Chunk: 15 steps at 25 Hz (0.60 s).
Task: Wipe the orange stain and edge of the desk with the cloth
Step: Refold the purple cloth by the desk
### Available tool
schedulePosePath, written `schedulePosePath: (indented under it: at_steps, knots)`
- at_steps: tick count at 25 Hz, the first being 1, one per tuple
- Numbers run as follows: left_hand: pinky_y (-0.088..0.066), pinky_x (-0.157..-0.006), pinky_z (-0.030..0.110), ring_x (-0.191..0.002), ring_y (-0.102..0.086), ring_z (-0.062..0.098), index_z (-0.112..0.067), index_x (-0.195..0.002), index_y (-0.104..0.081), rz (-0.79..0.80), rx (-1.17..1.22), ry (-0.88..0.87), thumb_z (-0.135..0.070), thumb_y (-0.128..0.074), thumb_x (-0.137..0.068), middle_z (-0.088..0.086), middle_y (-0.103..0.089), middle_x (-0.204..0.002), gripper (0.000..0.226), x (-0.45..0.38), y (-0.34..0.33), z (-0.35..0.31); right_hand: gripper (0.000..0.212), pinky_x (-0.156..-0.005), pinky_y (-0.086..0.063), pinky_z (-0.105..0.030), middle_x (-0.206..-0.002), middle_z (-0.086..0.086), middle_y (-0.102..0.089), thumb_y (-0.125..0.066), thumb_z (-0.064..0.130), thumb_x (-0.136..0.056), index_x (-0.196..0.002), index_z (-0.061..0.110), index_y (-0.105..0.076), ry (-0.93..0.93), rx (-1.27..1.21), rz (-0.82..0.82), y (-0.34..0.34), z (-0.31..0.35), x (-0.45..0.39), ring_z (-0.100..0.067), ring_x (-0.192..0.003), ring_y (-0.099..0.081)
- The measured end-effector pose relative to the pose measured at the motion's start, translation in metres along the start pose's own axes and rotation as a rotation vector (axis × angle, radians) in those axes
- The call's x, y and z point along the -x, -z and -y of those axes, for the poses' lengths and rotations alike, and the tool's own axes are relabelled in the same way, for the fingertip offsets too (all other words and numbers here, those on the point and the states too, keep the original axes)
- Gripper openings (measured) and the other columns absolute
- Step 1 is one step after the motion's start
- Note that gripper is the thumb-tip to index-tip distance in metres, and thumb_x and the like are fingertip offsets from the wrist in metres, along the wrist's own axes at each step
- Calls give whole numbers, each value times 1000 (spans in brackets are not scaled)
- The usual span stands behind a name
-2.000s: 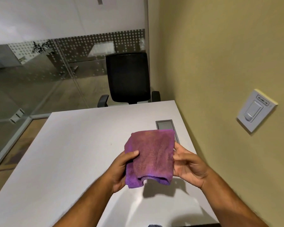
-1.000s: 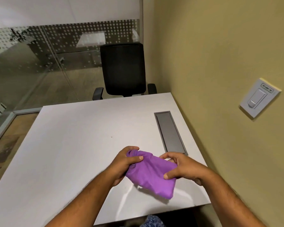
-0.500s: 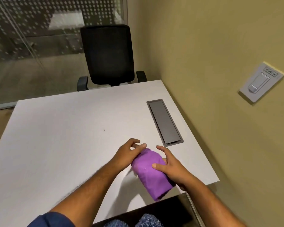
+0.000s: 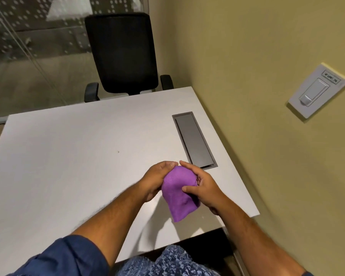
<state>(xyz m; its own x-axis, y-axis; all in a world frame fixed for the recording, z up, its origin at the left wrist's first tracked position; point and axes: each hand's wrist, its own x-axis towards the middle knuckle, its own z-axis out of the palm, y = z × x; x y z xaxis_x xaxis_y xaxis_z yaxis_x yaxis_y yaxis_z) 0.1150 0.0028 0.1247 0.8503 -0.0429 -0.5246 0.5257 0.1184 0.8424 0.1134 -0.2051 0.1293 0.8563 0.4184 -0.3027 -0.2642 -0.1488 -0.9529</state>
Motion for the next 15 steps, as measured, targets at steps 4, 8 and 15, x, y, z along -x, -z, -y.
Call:
schedulePosePath:
  at_steps: [4, 8, 15]
  knots:
    - [-55, -90, 34, -113, -68, 23, -19, -134, -65, -264, -244, -57, -37, -57, -110, 5, -71, -128, 31, -11, -9, 14, 58, -73, -63, -23, -117, 6, -77, -79, -7, -82, -121, 35, -72, -144, 28, -146, 15, -22, -35, -23, -109, -74]
    - [-51, -98, 35, -114, -64, 15, -17, -128, -68, -403, -246, 5, -29, -63, -107, -2, -70, -126, 25, -9, -5, 39, 46, -84, -67, -39, -121, -5, -77, -75, -6, -89, -118, 29, -70, -317, -44, -167, 29, -50, -74, -26, -106, -74]
    - [-50, -78, 24, -103, -66, 12, -20, -120, -69, -475, -209, 143, -25, -68, -103, -3, -71, -117, 17, 2, -25, 80, 63, -83, -58, -22, -130, -4, -62, -71, -7, -91, -144, 21, -50, -283, 178, 12, 45, -79, -103, -37, -131, -61]
